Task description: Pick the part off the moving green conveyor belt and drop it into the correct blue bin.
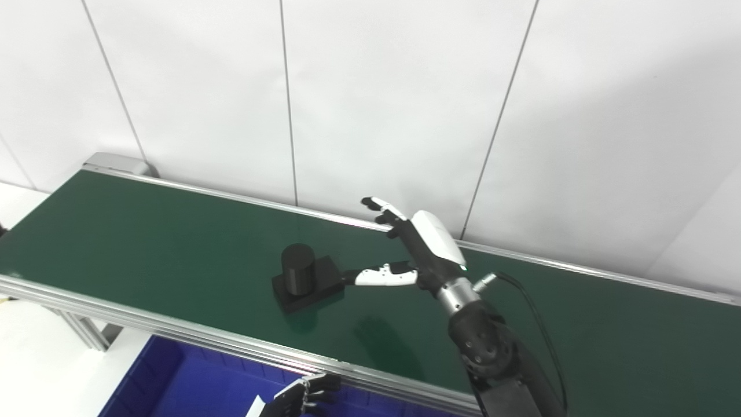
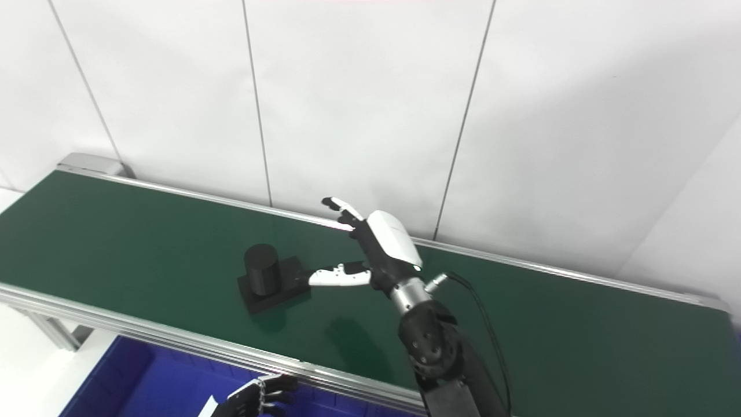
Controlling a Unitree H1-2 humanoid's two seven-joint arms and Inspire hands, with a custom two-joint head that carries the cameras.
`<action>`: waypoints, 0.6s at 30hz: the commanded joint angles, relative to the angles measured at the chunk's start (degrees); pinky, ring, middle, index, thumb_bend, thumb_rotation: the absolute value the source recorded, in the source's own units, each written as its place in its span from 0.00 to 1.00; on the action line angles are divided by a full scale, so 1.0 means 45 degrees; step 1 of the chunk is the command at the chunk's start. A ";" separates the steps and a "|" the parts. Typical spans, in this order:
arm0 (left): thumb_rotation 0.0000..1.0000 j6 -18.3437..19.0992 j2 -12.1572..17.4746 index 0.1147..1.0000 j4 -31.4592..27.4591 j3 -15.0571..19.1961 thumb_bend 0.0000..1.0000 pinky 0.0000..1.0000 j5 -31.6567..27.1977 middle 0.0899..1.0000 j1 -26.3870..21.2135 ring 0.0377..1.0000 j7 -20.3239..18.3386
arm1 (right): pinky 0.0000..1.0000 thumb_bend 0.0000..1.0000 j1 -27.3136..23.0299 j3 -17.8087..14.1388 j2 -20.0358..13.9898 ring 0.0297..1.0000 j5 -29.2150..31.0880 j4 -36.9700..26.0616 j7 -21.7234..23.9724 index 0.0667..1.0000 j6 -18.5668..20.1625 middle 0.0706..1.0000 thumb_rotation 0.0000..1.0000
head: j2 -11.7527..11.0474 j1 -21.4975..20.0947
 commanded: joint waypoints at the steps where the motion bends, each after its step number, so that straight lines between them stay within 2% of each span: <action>1: 0.52 -0.0358 -0.0119 0.72 -0.0313 0.0254 1.00 0.64 -0.0067 0.73 0.0046 0.70 -0.0365 | 0.75 0.90 -0.0709 0.0080 0.0288 0.86 -0.0024 0.0084 -0.0217 0.90 0.0130 0.90 0.55 | 0.0013 0.0017; 5: 0.53 -0.0358 -0.0308 0.71 -0.0242 0.0475 1.00 0.65 0.0121 0.73 0.0053 0.70 -0.0501 | 0.74 0.92 -0.1047 0.0246 0.0455 0.86 -0.0011 0.1023 -0.0364 0.91 -0.0004 0.91 0.55 | 0.0012 -0.0014; 10: 0.54 -0.0358 -0.0249 0.71 -0.0222 0.0326 1.00 0.64 0.0448 0.72 -0.0011 0.69 -0.0231 | 0.76 0.92 -0.1624 0.0647 0.0638 0.86 -0.0257 0.2218 -0.0565 0.93 -0.0068 0.92 0.57 | 0.0062 0.0042; 18: 0.55 -0.0358 -0.0189 0.72 -0.0258 -0.0006 1.00 0.62 0.0611 0.72 -0.0074 0.68 0.0210 | 0.84 0.98 -0.2413 0.1224 0.0963 0.89 -0.0653 0.4156 -0.1097 0.94 -0.0234 0.93 0.59 | 0.0112 0.0170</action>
